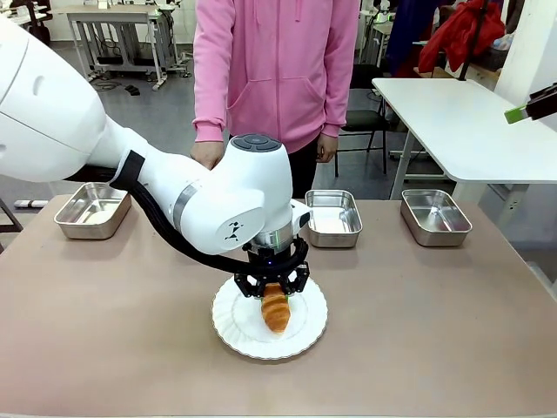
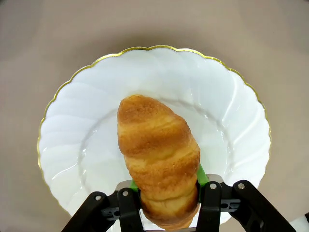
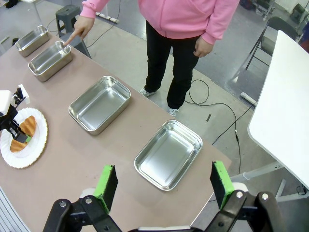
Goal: Place the bread in the container.
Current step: Place the Butter Roll into the Airtight Container indicated by the human.
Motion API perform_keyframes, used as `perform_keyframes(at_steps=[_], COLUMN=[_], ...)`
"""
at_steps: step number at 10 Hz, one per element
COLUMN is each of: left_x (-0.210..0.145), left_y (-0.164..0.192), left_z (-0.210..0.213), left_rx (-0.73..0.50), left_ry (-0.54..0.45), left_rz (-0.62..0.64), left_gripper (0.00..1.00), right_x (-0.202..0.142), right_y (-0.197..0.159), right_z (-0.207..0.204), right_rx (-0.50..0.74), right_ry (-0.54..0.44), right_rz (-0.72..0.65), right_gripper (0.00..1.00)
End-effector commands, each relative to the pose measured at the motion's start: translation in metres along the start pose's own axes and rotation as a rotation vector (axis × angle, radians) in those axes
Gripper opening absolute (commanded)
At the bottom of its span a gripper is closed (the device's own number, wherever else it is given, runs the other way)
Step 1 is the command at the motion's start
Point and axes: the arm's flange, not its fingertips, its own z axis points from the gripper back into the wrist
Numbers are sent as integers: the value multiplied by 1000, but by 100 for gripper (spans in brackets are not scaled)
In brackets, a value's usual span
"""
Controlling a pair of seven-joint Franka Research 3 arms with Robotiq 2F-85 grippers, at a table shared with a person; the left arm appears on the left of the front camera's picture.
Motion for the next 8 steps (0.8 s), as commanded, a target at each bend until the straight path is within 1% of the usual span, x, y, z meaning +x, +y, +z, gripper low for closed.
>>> perform_keyframes(at_steps=[1, 2, 3, 4, 5, 8], left_x=[11, 26, 45, 64, 83, 137], left_y=[9, 21, 37, 55, 76, 133], left_z=[20, 49, 79, 100, 114, 138], left_rx=[14, 26, 36, 72, 72, -25], left_ry=[-74, -130, -115, -117, -99, -129], left_rz=[-21, -49, -105, -119, -137, -180], left_gripper=[41, 41, 41, 41, 41, 41], right_x=[0, 0, 0, 0, 0, 0], right_y=[-2, -2, -2, -2, -2, -2], right_z=[-1, -1, -1, -1, -1, -1], right_rx=[4, 4, 4, 4, 4, 4], right_ry=[-19, -19, -19, -19, -19, -19], right_rz=[-5, -5, -5, -5, -5, -5], right_gripper=[100, 100, 100, 100, 100, 100])
